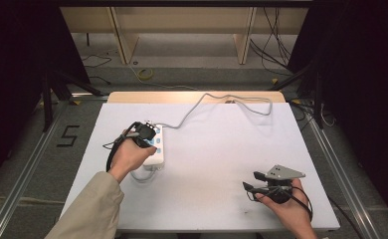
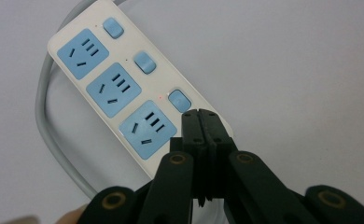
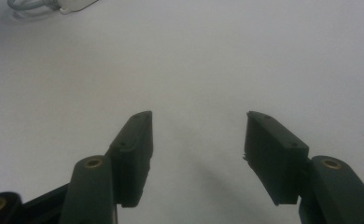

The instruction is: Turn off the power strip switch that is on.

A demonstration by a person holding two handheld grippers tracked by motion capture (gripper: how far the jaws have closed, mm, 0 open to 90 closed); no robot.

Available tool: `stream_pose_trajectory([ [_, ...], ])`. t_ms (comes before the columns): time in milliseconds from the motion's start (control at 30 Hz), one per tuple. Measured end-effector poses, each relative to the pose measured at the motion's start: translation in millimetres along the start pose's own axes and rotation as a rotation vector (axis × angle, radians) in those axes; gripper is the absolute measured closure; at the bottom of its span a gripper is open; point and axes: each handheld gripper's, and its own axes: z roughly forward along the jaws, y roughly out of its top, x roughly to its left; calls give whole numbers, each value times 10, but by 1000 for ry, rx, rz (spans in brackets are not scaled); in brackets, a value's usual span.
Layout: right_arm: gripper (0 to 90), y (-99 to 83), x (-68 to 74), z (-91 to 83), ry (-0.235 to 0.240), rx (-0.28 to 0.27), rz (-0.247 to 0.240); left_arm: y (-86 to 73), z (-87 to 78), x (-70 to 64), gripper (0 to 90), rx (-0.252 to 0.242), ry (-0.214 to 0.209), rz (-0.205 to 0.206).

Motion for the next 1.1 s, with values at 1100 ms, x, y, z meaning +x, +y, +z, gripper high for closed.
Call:
stream_pose_trajectory([
  [1100, 429, 2, -2, -1, -3, -1, 1, 175, 161, 45, 893, 60, 16, 13],
])
